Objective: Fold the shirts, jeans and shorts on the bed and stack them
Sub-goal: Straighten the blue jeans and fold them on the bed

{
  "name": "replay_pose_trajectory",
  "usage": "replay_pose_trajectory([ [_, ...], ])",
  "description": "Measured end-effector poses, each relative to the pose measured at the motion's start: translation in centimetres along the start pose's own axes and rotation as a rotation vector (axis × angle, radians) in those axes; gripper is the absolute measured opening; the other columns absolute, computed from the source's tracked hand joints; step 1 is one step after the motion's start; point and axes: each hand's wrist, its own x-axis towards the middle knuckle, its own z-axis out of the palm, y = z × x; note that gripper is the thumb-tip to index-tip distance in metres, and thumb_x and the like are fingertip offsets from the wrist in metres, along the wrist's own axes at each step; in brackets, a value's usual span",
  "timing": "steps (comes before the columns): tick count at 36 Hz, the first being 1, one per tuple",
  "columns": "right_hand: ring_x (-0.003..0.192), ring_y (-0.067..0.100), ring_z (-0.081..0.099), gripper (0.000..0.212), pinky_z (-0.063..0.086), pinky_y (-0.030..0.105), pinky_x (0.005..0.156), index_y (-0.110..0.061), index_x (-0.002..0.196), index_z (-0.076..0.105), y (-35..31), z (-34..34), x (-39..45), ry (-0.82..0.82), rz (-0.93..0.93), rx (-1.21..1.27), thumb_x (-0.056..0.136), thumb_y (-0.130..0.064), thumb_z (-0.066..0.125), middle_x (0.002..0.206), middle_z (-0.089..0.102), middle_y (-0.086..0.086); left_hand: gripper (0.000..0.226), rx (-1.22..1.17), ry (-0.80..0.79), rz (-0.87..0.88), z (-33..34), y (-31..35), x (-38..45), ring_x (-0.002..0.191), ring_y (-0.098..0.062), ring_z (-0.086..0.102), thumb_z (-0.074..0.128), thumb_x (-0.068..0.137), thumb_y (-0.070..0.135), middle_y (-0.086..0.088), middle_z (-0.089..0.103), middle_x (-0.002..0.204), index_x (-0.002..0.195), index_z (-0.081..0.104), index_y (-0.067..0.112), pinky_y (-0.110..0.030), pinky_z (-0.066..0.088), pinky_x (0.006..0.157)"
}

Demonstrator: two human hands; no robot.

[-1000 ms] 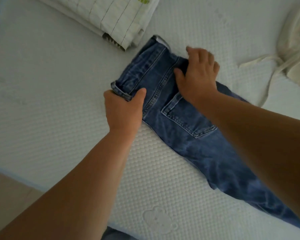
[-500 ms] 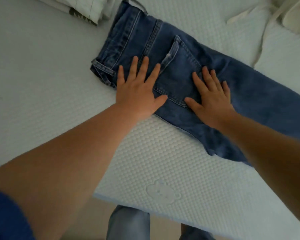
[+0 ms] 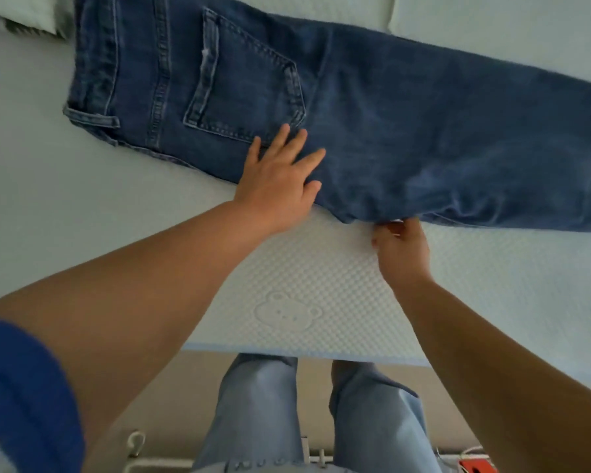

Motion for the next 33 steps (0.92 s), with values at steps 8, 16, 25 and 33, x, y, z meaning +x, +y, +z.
replay_pose_trajectory([
  [8,0.099,0.019,0.049,0.018,0.037,0.023,0.087,-0.012,0.103,0.06,-2.1,-1.0,2.8,0.15,-0.419,-0.158,0.086,-0.013,0.053,0.108,0.051,0.002,0.053,-0.04,0.128,-0.143,-0.4,1.2,2.9,0.142,-0.021,0.019,0.057,0.083,0.052,-0.001,0.039,0.144,0.132,0.051,0.031,-0.06,0.01,0.109],
  [16,0.131,0.03,0.022,0.05,0.013,0.042,0.105,-0.014,0.124,0.048,-1.8,-0.9,3.9,0.11,-0.718,-0.829,0.079,-0.03,0.061,0.138,0.034,0.01,0.052,0.044,0.121,-0.114,-1.1,1.3,5.6,0.145,-0.022,0.007,0.053,0.088,0.046,-0.002,0.023,0.155,0.137,0.046,0.029,-0.062,-0.004,0.109],
  [25,0.109,0.033,0.047,0.027,0.026,0.04,0.094,-0.011,0.099,0.07,-2.9,0.7,4.1,0.055,-0.913,-0.755,0.087,-0.032,0.058,0.109,0.059,0.012,0.075,0.036,0.053,-0.126,-1.4,1.4,6.4,0.145,-0.023,0.002,0.066,0.076,0.052,-0.002,0.015,0.157,0.142,0.035,0.035,-0.066,-0.004,0.107],
  [33,0.091,0.026,0.06,0.009,0.048,0.04,0.083,-0.007,0.085,0.07,3.5,1.1,-1.4,-0.016,-0.805,-0.476,0.084,-0.013,0.063,0.092,0.068,0.008,0.093,-0.019,-0.022,-0.179,-2.0,1.6,7.2,0.142,-0.026,-0.021,0.053,0.073,0.071,0.0,-0.017,0.157,0.147,0.003,0.043,-0.068,-0.004,0.106],
])
